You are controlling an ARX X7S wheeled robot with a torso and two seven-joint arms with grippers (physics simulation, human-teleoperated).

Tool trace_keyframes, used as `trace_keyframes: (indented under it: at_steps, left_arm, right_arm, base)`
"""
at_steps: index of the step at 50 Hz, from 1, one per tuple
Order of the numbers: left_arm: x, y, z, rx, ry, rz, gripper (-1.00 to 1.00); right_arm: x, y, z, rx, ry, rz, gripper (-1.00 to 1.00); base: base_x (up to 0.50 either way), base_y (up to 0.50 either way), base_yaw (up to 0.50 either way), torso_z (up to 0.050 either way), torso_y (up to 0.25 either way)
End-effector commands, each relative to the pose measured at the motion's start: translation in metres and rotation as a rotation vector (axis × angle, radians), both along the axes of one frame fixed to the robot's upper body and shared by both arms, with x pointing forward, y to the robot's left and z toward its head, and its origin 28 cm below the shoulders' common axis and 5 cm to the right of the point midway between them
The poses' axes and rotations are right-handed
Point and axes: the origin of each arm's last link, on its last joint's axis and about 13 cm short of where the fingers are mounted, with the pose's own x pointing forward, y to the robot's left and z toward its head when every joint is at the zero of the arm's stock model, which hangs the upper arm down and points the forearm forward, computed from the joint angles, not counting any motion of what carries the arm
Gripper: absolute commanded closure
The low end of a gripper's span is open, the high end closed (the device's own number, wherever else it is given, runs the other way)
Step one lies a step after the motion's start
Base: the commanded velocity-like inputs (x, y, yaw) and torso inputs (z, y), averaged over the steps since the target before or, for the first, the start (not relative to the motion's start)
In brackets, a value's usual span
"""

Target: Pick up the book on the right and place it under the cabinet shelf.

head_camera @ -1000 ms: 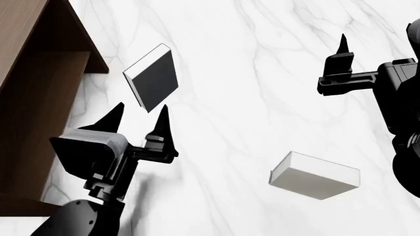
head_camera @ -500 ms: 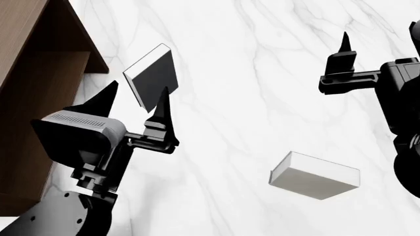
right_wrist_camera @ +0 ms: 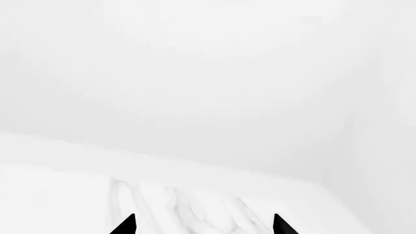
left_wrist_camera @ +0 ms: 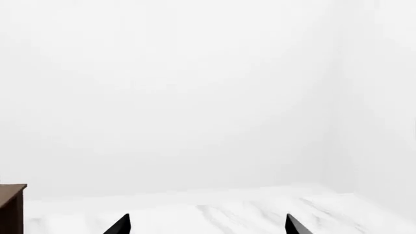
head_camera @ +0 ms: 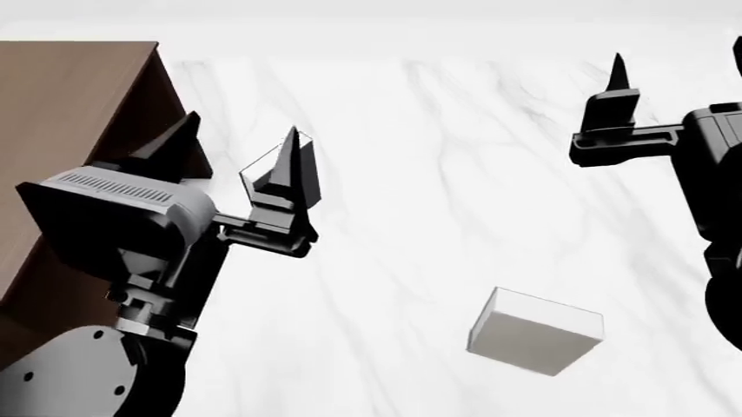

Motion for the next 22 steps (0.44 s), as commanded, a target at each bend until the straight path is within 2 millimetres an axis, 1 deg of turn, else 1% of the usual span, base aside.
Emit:
trace_keyframes:
  at_steps: [1,22]
  left_arm:
    - [-0.003,0.001,0.010,0.001,-0.013,0.007,-1.00]
    - [-0.008,0.007,0.029,-0.011,-0.023,0.049,-1.00]
  right_arm:
    - [-0.003,0.000,0.000,0.008,-0.008,0.004,-1.00]
    - [-0.010,0.004,-0.003,0.023,-0.034,0.033,-1.00]
  base:
    - [0.00,0.00,0.00,0.000,0.230]
    - [0.00,0.00,0.00,0.000,0.243]
